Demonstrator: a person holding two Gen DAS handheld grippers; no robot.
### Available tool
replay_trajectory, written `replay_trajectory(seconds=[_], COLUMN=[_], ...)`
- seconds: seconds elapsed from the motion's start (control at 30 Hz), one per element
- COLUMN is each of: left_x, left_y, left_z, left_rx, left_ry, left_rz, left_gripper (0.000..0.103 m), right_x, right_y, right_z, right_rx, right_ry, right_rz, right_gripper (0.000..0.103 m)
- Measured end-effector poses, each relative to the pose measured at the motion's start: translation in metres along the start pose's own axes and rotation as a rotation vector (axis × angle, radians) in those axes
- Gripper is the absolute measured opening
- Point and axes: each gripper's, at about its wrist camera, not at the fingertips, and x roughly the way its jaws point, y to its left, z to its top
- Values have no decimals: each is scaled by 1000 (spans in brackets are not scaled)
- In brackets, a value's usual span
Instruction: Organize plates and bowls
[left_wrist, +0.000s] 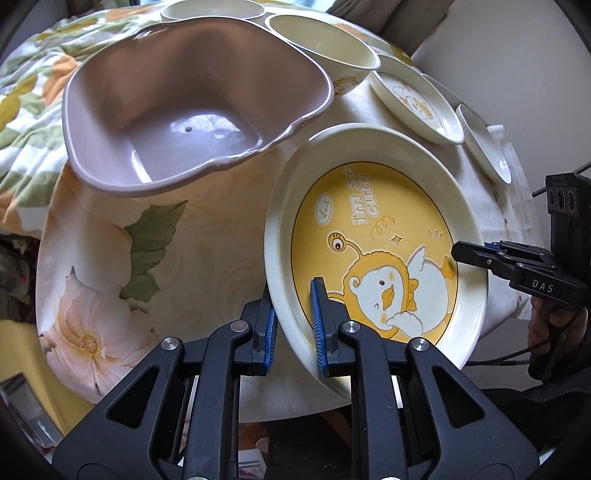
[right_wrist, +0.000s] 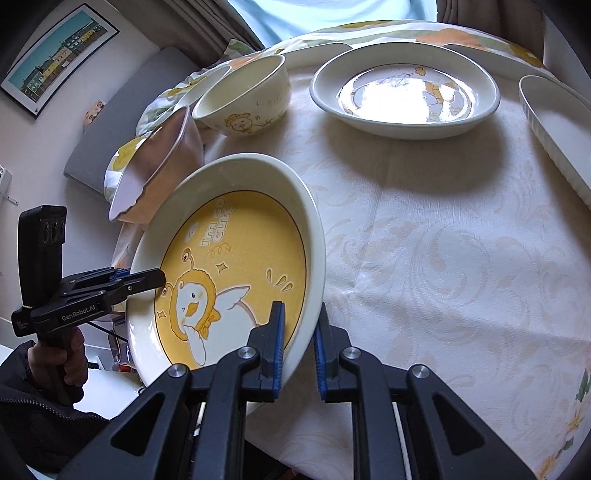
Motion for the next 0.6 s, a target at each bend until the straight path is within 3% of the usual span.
replay_trajectory(seconds=[0.43,0.6], left_x=[5,7], left_y=[-10,-17], left_z=[6,5], left_rx=[15,35], left_ry=[20,18], left_rz=[32,73], left_gripper=[15,15], right_x=[7,7], right_y=[8,8], right_z=[6,6], right_rx=[15,38], right_ry=[17,12], right_rz=[-23,-11], right_gripper=[14,19])
